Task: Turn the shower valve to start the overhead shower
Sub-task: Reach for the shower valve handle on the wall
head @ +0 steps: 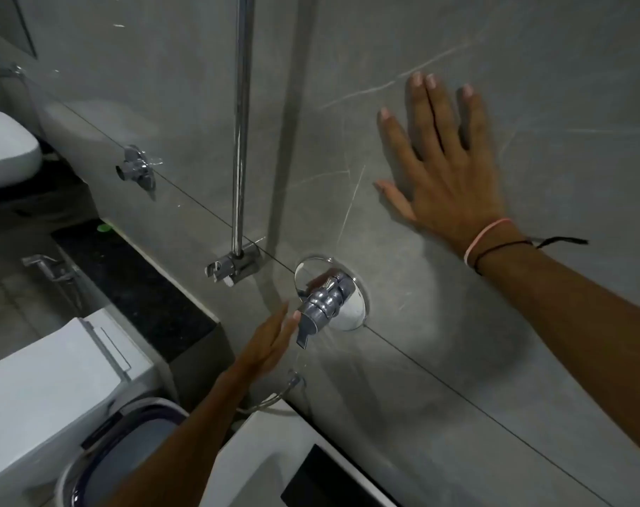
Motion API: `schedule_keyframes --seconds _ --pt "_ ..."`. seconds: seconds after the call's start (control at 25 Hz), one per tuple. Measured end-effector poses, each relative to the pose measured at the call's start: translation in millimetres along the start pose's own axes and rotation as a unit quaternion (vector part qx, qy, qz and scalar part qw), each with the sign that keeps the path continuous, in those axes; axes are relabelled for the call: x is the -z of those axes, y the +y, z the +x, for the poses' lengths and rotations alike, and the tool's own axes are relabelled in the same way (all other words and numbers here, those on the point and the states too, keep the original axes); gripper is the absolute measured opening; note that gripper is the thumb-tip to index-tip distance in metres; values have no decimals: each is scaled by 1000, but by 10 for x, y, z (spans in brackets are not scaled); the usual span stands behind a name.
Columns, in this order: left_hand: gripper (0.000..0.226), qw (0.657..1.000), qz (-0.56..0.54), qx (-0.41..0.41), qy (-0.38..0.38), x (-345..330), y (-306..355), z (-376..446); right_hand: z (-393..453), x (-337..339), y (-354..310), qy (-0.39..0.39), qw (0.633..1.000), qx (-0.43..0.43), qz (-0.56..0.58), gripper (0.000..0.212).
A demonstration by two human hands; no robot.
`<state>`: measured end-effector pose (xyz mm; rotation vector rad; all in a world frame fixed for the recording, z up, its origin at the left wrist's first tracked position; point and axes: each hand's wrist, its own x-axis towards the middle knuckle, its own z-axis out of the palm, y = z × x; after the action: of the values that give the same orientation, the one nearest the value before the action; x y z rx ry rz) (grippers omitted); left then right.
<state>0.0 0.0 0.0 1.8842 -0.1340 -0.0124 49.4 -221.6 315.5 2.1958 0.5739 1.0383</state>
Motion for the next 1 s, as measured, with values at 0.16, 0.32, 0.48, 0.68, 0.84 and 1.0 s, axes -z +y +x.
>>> schedule_keyframes --seconds 0.16,0.32,0.48,0.68,0.84,1.0 --pt "44 995 -91 43 5 -204 -55 93 0 -68 -18 42 999 4 -22 85" --pt "46 990 -128 58 18 -296 -163 142 28 -111 0 53 998 5 -42 85" --pt "57 991 -112 77 18 -284 -161 156 2 -143 -8 47 998 1 -45 86" --pt "56 996 -75 51 -5 -191 -80 129 3 -144 -12 54 997 4 -49 85" --pt "60 996 -65 51 -28 -130 57 111 4 -152 -7 59 997 7 -48 86" --pt "52 996 -67 38 -52 -72 180 113 11 -159 -3 60 997 8 -47 86"
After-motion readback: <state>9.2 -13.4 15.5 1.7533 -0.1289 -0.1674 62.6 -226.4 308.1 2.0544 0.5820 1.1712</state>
